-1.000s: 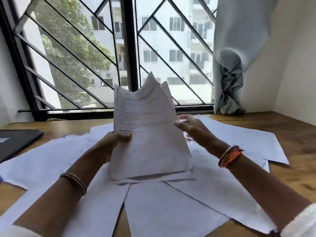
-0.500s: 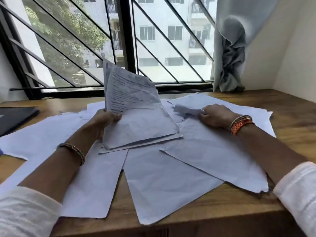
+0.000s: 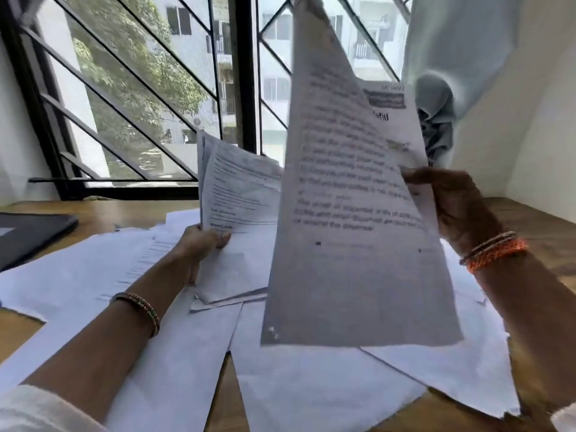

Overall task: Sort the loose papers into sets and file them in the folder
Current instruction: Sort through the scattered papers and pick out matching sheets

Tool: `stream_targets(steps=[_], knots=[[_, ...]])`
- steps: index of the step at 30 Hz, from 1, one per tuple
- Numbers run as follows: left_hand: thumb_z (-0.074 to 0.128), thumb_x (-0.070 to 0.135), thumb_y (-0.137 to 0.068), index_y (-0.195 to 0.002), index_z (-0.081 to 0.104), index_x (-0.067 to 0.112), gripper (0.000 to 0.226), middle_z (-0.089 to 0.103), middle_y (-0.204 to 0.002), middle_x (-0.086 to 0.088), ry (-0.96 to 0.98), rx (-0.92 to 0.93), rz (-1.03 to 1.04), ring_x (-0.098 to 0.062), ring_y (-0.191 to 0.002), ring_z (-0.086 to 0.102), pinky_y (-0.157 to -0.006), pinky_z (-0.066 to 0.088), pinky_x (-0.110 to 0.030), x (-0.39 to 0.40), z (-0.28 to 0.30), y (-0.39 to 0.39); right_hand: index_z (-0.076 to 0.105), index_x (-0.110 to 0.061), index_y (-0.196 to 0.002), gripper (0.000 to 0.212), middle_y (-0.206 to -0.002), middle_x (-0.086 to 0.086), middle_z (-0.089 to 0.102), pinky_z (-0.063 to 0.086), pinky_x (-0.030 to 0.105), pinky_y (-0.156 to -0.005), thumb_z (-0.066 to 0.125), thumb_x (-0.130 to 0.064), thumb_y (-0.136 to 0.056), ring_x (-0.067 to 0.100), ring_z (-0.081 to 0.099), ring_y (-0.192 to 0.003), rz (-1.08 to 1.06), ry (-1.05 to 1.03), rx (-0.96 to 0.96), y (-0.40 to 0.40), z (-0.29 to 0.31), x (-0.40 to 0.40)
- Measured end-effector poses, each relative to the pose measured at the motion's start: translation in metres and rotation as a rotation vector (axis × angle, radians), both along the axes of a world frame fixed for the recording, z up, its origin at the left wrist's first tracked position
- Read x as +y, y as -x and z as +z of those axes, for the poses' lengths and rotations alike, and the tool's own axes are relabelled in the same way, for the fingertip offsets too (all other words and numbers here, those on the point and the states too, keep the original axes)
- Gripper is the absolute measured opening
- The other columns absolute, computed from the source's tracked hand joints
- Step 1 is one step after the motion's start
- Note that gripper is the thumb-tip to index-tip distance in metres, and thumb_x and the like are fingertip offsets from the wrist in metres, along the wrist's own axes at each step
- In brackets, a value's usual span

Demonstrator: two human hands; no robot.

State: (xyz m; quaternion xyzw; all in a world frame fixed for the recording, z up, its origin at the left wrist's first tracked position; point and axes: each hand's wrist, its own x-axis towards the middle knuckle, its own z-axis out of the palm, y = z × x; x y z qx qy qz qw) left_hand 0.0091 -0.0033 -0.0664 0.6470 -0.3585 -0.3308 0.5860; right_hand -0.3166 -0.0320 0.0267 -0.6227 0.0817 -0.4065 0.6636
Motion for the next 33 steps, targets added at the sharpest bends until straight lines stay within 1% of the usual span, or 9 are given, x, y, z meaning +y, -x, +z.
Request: stream_targets(steps=[1, 3, 5, 8, 12, 17, 22, 30, 33], knots=[[0.061, 0.001, -0.087, -0.104, 0.064, 0.003, 0.018, 0.067, -0.098, -0.017, 0.029, 0.002, -0.005, -0.029, -0.078, 0.061, -0.064, 0.055, -0.031, 0.002, 0.001, 0.002, 0.078, -0.007, -0.082, 0.031, -0.083, 0.011, 0.073, 0.057, 0.027, -0.058, 0.068, -0.010, -0.053, 0.020, 0.071, -0.068, -0.077, -0.039, 0.024, -0.004, -0.010, -0.015], [0.064, 0.004, -0.087, -0.088, 0.064, 0.008, 0.004, 0.065, -0.079, -0.010, 0.092, 0.024, -0.031, -0.024, -0.067, 0.059, -0.046, 0.054, -0.024, 0.008, 0.003, 0.007, 0.075, -0.004, -0.094, 0.028, -0.089, 0.013, 0.069, 0.054, 0.029, -0.061, 0.063, -0.001, -0.069, 0.029, 0.071, -0.078, -0.335, -0.085, 0.244, -0.015, -0.037, -0.046], [0.071, 0.009, -0.081, -0.091, 0.066, 0.010, 0.012, 0.068, -0.075, -0.006, 0.157, 0.042, -0.116, -0.023, -0.070, 0.061, -0.055, 0.056, -0.029, 0.010, 0.002, 0.009, 0.066, 0.000, -0.108, 0.027, -0.087, 0.005, 0.068, 0.052, 0.030, -0.070, 0.056, 0.004, -0.083, 0.036, 0.068, -0.094, -0.490, 0.041, 0.446, -0.023, -0.062, -0.057], [0.068, 0.010, -0.085, -0.095, 0.067, 0.014, 0.011, 0.073, -0.080, -0.001, 0.206, 0.020, -0.169, -0.021, -0.077, 0.066, -0.070, 0.057, -0.033, 0.010, 0.003, 0.010, 0.068, 0.001, -0.103, 0.031, -0.092, 0.008, 0.074, 0.058, 0.029, -0.073, 0.071, 0.002, -0.072, 0.025, 0.070, -0.088, -0.508, 0.133, 0.394, -0.026, -0.079, -0.051], [0.063, 0.011, -0.089, -0.100, 0.066, 0.014, 0.012, 0.074, -0.091, -0.004, 0.222, 0.002, -0.187, -0.020, -0.079, 0.070, -0.062, 0.058, -0.025, 0.011, 0.004, 0.011, 0.069, -0.003, -0.099, 0.020, -0.098, 0.015, 0.073, 0.058, 0.033, -0.075, 0.068, 0.003, -0.080, 0.027, 0.070, -0.087, -0.550, 0.141, 0.295, -0.029, -0.074, -0.048], [0.060, 0.007, -0.090, -0.095, 0.067, 0.013, 0.010, 0.075, -0.080, 0.000, 0.235, 0.011, -0.207, -0.014, -0.069, 0.071, -0.058, 0.057, -0.023, 0.011, 0.003, 0.013, 0.066, -0.002, -0.107, 0.023, -0.101, 0.013, 0.073, 0.058, 0.041, -0.079, 0.065, 0.002, -0.084, 0.031, 0.070, -0.091, -0.537, 0.069, 0.292, -0.031, -0.077, -0.047], [0.061, 0.008, -0.089, -0.097, 0.066, 0.013, 0.011, 0.075, -0.087, -0.004, 0.248, 0.021, -0.210, -0.018, -0.073, 0.071, -0.058, 0.057, -0.024, 0.010, 0.001, 0.012, 0.066, -0.005, -0.105, 0.022, -0.098, 0.012, 0.074, 0.059, 0.037, -0.074, 0.066, 0.001, -0.083, 0.030, 0.071, -0.088, -0.517, 0.020, 0.261, -0.032, -0.079, -0.050], [0.059, 0.003, -0.089, -0.096, 0.067, 0.011, 0.013, 0.074, -0.080, -0.001, 0.259, 0.035, -0.217, -0.016, -0.069, 0.070, -0.058, 0.058, -0.023, 0.008, 0.001, 0.015, 0.065, -0.004, -0.109, 0.025, -0.100, 0.010, 0.074, 0.059, 0.036, -0.074, 0.067, -0.002, -0.084, 0.028, 0.071, -0.089, -0.488, 0.018, 0.276, -0.031, -0.081, -0.051], [0.060, 0.004, -0.089, -0.093, 0.067, 0.011, 0.011, 0.074, -0.074, -0.001, 0.250, 0.033, -0.214, -0.013, -0.063, 0.070, -0.054, 0.057, -0.023, 0.007, 0.000, 0.015, 0.065, -0.002, -0.109, 0.027, -0.102, 0.012, 0.073, 0.059, 0.033, -0.074, 0.067, 0.001, -0.082, 0.027, 0.071, -0.091, -0.399, 0.001, 0.309, -0.029, -0.080, -0.050]])
